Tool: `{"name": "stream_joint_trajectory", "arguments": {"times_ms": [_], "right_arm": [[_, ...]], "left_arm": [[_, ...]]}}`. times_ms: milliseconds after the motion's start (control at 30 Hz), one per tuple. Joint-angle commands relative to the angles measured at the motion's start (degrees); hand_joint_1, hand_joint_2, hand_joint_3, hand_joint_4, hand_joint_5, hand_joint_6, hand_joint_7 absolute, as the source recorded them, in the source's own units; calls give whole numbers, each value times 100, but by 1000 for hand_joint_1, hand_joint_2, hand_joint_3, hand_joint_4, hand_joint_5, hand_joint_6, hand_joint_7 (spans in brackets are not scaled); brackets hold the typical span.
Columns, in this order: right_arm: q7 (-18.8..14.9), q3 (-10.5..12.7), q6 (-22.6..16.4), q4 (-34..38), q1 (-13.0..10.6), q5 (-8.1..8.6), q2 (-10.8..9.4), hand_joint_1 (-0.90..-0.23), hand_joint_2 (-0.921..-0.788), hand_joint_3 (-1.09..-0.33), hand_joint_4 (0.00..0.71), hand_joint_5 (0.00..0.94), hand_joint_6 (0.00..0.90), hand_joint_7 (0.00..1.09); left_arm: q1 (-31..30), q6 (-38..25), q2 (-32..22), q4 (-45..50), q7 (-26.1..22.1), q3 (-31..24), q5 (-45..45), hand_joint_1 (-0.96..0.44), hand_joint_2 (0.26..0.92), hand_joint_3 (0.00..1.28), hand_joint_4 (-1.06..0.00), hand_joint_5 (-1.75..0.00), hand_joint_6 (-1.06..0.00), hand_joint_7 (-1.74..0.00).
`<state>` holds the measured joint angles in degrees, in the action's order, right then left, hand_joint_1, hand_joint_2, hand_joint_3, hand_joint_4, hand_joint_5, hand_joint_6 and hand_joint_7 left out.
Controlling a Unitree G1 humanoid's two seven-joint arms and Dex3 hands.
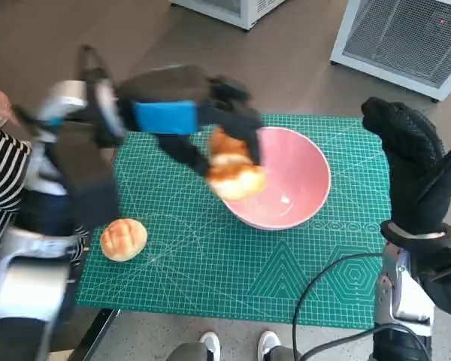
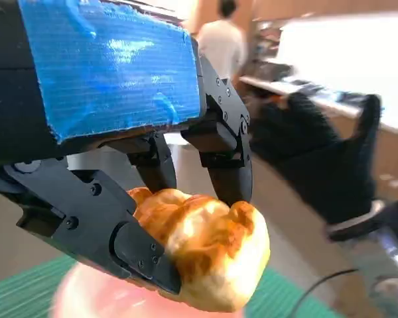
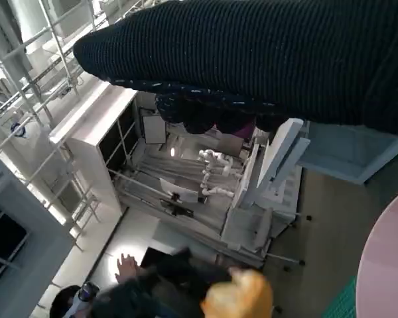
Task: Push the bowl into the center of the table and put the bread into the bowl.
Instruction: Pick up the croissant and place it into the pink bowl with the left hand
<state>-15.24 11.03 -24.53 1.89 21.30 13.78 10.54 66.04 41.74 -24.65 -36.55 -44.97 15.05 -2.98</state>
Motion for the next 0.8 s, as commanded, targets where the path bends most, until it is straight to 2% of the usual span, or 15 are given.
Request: {"name": "stream_joint_trajectory", "arguments": {"times_ms": [33, 400, 567, 600, 633, 733, 800], "right_arm": [[-34, 1, 37, -19, -180, 62, 10, -672, -921, -711, 151, 0, 85, 466], [6, 2, 43, -162, -341, 71, -25, -677, -921, -712, 152, 1, 82, 470], [21, 23, 78, -256, -409, 101, -22, -676, -921, -712, 153, 1, 81, 471], [22, 29, 86, -275, -423, 113, -21, -676, -921, -712, 153, 1, 81, 472], [23, 40, 98, -295, -437, 128, -19, -676, -921, -712, 153, 1, 81, 472], [35, 48, 125, -349, -466, 148, -17, -676, -921, -713, 153, 1, 81, 474], [55, 61, 151, -396, -488, 161, -14, -676, -921, -713, 153, 1, 80, 474]], "left_arm": [[434, 348, 305, -706, 478, 171, -684, 1, 920, 46, -659, -1126, -709, -1145], [869, 661, 775, -1979, 1684, 673, -2087, 0, 921, 91, -605, -1180, -656, -1204], [916, 326, 937, -2332, 1554, 770, -2175, 0, 921, 160, -523, -1273, -579, -1273], [925, 216, 960, -2373, 1487, 798, -2199, 1, 886, 169, -432, -963, -463, -1031], [935, 110, 982, -2421, 1394, 827, -2222, 1, 877, 149, -421, -672, -445, -769], [931, -7, 995, -2453, 1258, 858, -2232, -18, 867, 79, -358, -230, -385, -337], [882, -103, 952, -2359, 1140, 866, -2210, -63, 846, 49, -315, -118, -355, -215]]}}
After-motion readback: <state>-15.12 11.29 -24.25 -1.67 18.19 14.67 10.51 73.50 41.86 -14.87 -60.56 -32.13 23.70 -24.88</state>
